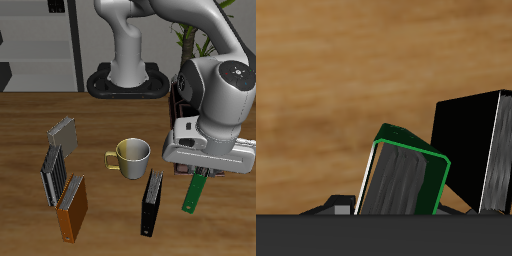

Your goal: Place the green book into the left desk caddy's left compartment

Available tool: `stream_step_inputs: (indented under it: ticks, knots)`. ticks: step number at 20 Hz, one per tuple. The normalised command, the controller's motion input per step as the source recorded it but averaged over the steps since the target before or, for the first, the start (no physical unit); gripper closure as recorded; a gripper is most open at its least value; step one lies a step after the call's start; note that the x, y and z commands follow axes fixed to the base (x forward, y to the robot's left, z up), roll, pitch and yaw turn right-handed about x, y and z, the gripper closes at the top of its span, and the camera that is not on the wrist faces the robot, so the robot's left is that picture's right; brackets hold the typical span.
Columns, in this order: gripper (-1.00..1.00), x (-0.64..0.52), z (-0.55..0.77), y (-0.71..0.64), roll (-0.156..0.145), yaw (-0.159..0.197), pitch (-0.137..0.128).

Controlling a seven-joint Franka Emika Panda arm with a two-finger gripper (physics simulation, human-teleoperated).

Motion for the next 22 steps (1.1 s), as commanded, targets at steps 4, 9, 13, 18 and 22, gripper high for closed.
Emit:
stream_step_inputs:
  ticks: [4,9,13,18,22]
  knots:
    - [1.0,-0.24,0.7,-0.08,-0.011,0.012,-0.071]
    - [1.0,-0.29,0.62,-0.14,-0.016,0.0,-0.056]
    - [1.0,-0.35,0.61,-0.06,-0.002,0.003,-0.062]
    - [1.0,-0.46,0.49,0.0,0.018,0.006,-0.062]
    - [1.0,-0.41,0.22,0.07,0.027,0.036,-0.034]
